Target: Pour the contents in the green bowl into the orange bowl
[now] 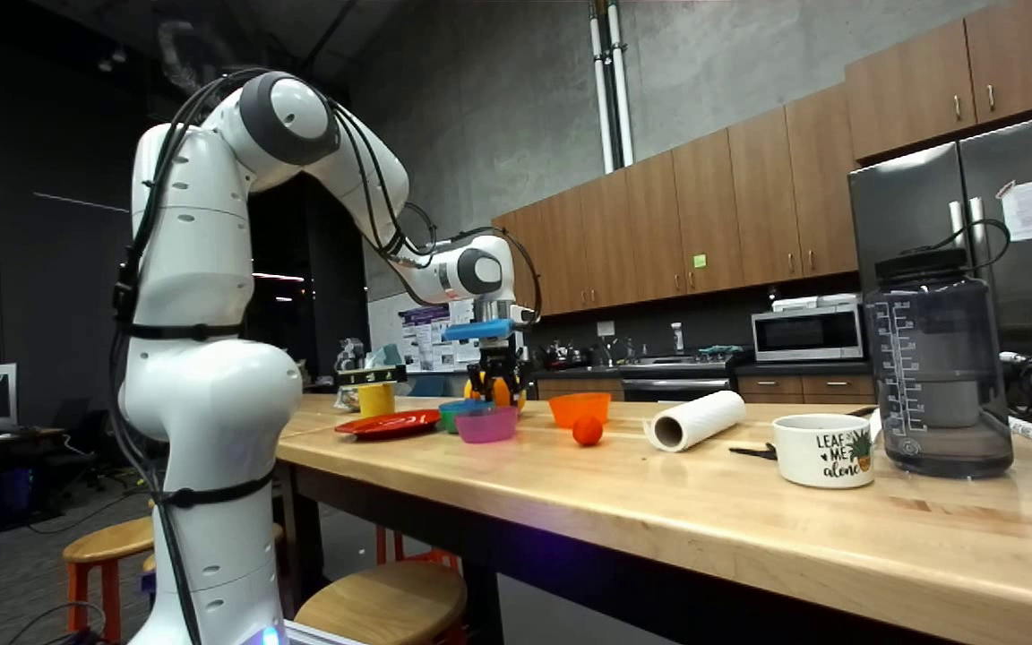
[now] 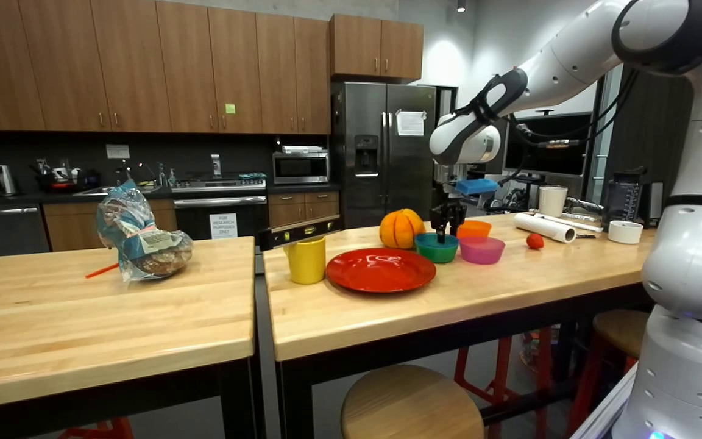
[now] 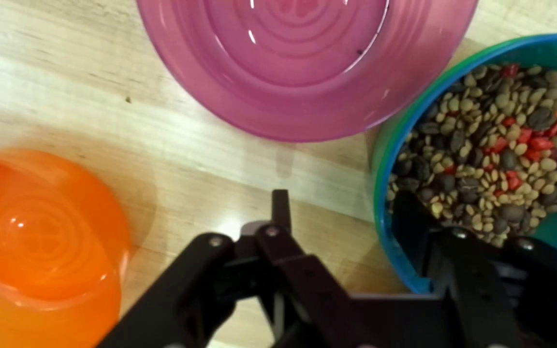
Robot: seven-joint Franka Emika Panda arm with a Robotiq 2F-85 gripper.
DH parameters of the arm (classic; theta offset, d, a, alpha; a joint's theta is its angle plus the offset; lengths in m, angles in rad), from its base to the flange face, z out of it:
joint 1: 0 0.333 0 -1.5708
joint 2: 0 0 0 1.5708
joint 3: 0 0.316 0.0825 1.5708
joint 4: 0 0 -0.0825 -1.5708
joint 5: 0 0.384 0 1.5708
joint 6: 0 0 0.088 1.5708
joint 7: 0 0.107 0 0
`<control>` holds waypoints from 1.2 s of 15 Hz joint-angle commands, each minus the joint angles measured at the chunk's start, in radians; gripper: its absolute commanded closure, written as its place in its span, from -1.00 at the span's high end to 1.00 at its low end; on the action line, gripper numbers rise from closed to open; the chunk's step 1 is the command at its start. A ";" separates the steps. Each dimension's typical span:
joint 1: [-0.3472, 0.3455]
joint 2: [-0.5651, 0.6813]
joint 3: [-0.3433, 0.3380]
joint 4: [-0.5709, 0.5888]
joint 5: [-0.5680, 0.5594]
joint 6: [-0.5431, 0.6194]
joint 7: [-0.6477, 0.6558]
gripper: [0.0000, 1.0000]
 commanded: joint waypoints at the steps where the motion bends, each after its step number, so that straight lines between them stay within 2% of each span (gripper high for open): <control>1: -0.002 0.002 -0.002 0.008 0.006 -0.014 -0.033 -0.49; 4: 0.004 -0.012 0.003 0.000 0.022 -0.016 -0.043 -0.96; 5: 0.007 -0.020 0.005 0.000 0.030 -0.030 -0.046 -1.00; 8: 0.014 -0.049 0.011 0.012 0.063 -0.101 -0.052 -0.96; 13: 0.018 -0.099 0.008 0.020 0.040 -0.184 -0.031 -0.97; 18: 0.002 -0.143 -0.008 0.027 0.045 -0.230 0.031 -0.97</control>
